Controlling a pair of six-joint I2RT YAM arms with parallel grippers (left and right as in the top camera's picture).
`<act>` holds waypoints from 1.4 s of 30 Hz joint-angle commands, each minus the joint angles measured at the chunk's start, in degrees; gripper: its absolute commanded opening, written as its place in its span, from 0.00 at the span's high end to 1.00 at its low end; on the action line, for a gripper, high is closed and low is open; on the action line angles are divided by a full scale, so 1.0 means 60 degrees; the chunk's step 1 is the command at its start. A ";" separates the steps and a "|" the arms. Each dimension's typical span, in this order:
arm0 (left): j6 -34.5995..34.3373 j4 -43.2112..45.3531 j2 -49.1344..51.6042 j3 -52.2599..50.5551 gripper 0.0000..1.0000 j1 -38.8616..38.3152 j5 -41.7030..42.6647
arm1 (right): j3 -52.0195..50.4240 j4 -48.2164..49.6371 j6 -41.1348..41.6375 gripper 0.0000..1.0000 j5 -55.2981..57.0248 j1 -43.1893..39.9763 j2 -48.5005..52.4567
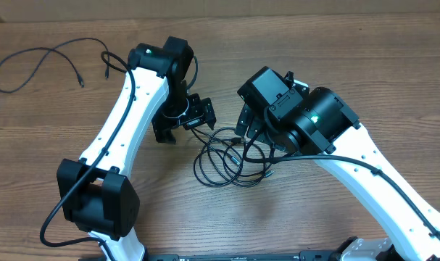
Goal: Untangle cables
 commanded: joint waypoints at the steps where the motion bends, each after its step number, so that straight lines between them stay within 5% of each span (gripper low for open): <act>1: -0.0117 0.0025 0.0131 -0.0335 0.02 -0.0011 0.0280 | -0.0033 0.0029 -0.0044 0.00 0.0025 0.0011 -0.0007; 42: -0.0044 0.0288 0.0131 -0.0645 0.17 -0.0109 0.0805 | -0.0033 0.0029 -0.0044 0.00 0.0025 0.0011 -0.0007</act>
